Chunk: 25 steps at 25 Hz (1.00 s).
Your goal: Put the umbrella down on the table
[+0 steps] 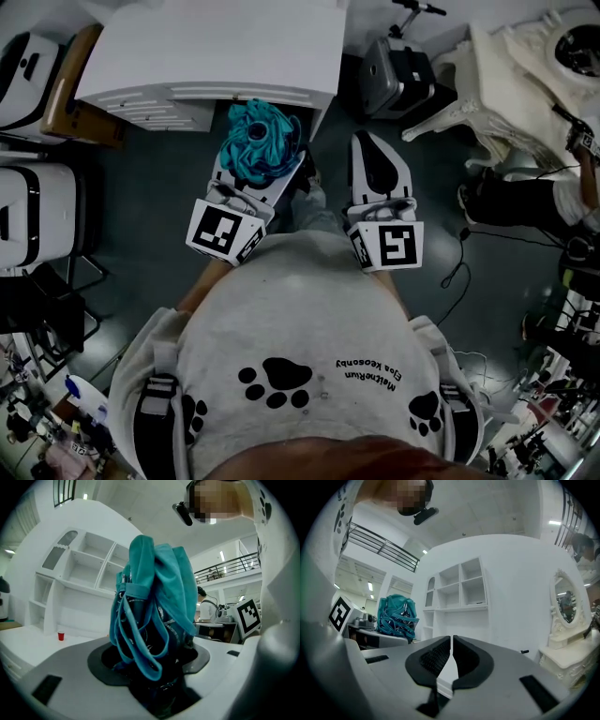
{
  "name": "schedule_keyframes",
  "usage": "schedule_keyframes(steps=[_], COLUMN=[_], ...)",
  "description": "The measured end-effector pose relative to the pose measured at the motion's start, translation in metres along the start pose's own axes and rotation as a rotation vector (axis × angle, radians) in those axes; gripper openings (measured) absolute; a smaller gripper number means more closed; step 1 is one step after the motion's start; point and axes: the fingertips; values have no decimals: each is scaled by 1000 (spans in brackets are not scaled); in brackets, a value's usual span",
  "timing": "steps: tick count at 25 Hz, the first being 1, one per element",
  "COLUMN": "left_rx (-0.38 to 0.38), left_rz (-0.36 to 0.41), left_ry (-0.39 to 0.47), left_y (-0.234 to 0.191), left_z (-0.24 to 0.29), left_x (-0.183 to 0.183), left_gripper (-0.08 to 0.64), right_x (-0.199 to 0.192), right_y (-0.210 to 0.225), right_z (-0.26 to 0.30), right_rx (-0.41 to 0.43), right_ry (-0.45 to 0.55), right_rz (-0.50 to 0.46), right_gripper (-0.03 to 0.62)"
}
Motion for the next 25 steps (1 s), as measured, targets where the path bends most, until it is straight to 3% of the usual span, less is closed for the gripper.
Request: schedule_keyframes(steps=[3,7,13,19,25], left_rx=[13,17,60,71,74], left_rz=[2,22,-3,18,34], left_ry=[-6,-101,-35,-48,-47], left_y=[-23,-47,-73,-95,-97], left_z=[39,86,145,207,216], left_x=[2,-7,12,6,11], left_gripper=[270,268,270,268,268], right_x=[0,-1,7,0,3], right_y=[27,64,102,149,154], right_z=[41,88,136,186,195], right_rx=[16,45,85,120,142], right_ry=[-8,-28,-34,-30,-21], right_rz=[9,20,23,34,27], right_gripper=[41,41,41,41,41])
Point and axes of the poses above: the fingertips, and each gripper's own axes: z forward along the fingers, y to its right, x out of its top, and after that the axes turned 3 degrees about z, right-handed
